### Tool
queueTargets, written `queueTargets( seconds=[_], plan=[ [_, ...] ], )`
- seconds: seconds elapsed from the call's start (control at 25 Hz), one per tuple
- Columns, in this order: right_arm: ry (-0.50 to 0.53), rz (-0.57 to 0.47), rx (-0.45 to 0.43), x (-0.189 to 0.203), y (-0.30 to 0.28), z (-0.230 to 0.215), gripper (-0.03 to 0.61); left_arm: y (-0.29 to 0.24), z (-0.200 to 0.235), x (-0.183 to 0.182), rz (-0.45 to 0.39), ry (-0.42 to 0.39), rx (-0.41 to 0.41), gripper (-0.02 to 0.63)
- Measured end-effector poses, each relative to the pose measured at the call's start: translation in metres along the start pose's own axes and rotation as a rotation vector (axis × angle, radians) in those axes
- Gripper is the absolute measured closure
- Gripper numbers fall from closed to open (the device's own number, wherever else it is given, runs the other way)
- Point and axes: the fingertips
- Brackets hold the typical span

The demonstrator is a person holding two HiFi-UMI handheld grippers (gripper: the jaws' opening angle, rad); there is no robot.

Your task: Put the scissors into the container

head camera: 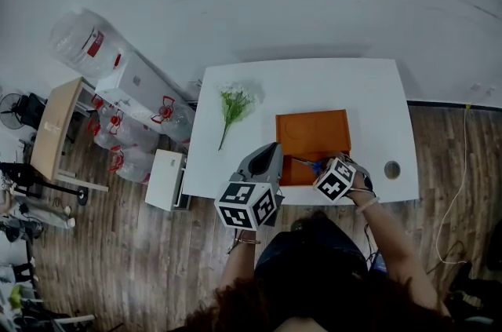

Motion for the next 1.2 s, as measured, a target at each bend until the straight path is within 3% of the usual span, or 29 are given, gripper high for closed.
queueTargets(
  seconds=[0.24, 0.52, 1.2],
  plan=[
    [-0.094, -0.083, 0.037, -0.011, 0.018, -0.007, 0.508, -0.007, 0.000, -0.003, 0.001, -0.018, 0.003, 0.598],
    [-0.269, -0.249, 0.103, -0.035, 0.056, -0.033, 0.542, -0.014, -0.003, -0.005, -0.003, -0.023, 0.019, 0.598],
    [-0.468, -0.510, 0.172, -0.059, 0.125, -0.069, 0.575, -0.042, -0.012, -0.011, -0.002, -0.054, 0.062, 0.598]
  ],
)
Point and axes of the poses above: the fingertips, and each gripper's own axes: y backward along the fingers, z to its left, x out of its underside, and after that the axes turned 11 degrees about -y, right-handed
